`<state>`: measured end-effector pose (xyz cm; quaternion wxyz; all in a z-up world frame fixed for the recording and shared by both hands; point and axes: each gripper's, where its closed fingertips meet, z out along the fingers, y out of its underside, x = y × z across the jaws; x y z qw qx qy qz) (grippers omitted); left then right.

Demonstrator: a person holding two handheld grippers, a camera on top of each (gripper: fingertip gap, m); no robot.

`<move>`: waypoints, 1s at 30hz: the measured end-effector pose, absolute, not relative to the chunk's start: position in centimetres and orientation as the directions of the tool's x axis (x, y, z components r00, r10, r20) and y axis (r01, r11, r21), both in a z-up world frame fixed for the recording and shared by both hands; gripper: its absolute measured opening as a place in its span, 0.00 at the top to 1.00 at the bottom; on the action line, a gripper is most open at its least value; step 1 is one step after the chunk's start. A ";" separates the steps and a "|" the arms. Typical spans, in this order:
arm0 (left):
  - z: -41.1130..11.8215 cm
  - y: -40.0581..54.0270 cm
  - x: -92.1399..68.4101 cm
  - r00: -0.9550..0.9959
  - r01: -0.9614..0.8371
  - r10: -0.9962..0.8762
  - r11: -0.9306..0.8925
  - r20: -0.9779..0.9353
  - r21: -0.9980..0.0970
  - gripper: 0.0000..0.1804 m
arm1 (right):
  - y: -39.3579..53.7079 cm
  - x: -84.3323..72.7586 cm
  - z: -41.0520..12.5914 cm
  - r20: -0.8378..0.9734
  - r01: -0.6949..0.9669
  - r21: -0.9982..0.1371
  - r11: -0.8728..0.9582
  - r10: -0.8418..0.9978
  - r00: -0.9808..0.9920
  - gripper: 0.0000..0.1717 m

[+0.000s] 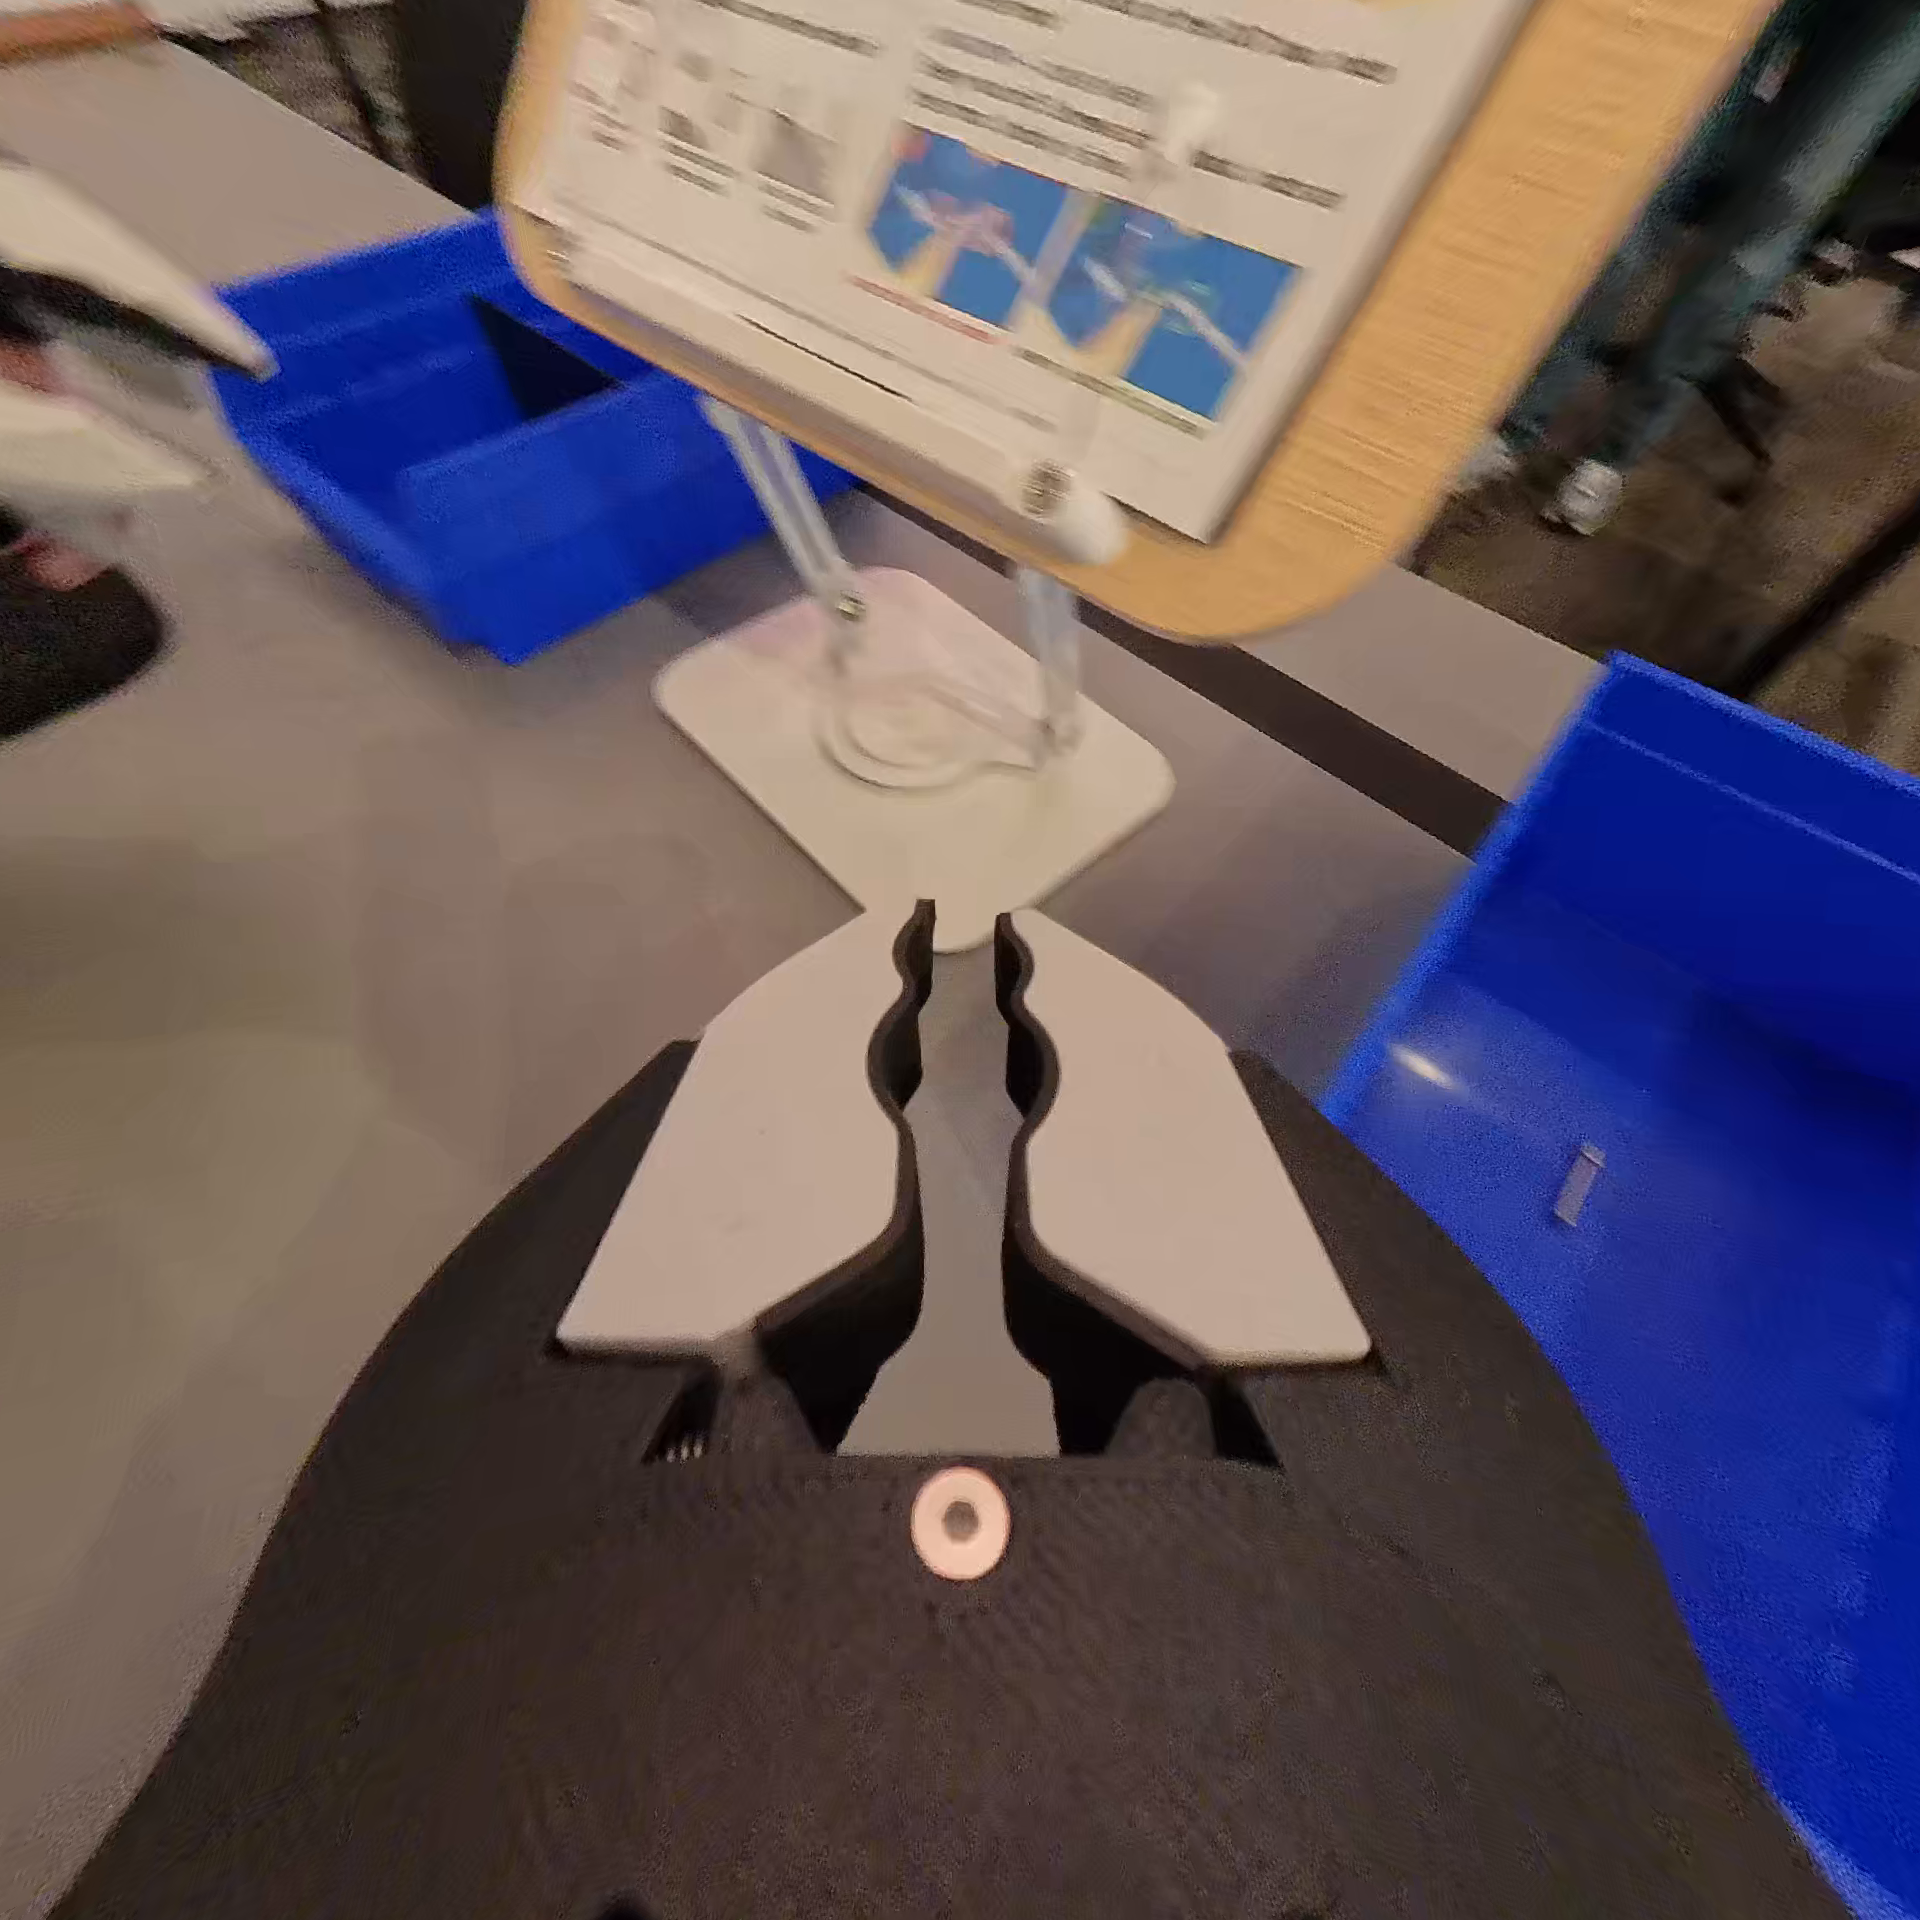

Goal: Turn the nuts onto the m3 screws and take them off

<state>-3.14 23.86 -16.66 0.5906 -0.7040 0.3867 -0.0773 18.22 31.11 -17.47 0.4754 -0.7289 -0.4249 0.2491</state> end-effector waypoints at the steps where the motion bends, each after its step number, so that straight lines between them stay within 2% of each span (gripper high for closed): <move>1: -16.0 24.0 -5.3 0.704 -0.480 -0.607 -0.023 -0.369 -0.877 0.83 | 30.2 17.2 -17.5 0.045 0.383 -0.909 -0.165 0.875 0.483 0.93; 4: -14.5 25.4 -11.7 0.738 -0.554 -0.520 -0.103 -0.430 -0.826 0.90 | 28.4 14.6 -17.7 0.056 0.368 -0.923 -0.113 0.906 0.420 0.94; 7: -14.8 28.9 -16.9 0.728 -0.617 -0.507 -0.192 -0.461 -0.763 0.91 | 27.1 11.9 -18.8 0.044 0.340 -0.937 -0.084 0.935 0.351 0.96; 15: -23.9 41.7 -26.0 0.690 -0.703 -0.642 -0.484 -0.335 -0.522 0.90 | 25.3 7.3 -23.1 0.037 0.341 -0.939 -0.043 0.974 0.224 0.98; 19: -27.3 44.9 -27.4 0.613 -0.784 -0.714 -0.498 -0.337 -0.372 0.94 | 25.0 6.7 -24.8 0.041 0.347 -0.938 -0.026 0.982 0.184 0.99; 23: -30.7 46.0 -28.4 0.589 -0.807 -0.764 -0.534 -0.264 -0.254 0.92 | 25.2 7.0 -25.9 0.013 0.345 -0.937 -0.048 0.985 0.172 0.99; 26: -31.5 46.2 -27.7 0.559 -0.828 -0.801 -0.522 -0.214 -0.206 0.91 | 25.5 7.2 -26.3 -0.016 0.332 -0.941 -0.070 0.987 0.163 0.99; 30: -33.7 45.7 -28.8 0.519 -0.853 -0.836 -0.518 -0.179 -0.055 0.91 | 25.7 7.3 -26.8 -0.041 0.328 -0.940 -0.090 0.987 0.154 0.99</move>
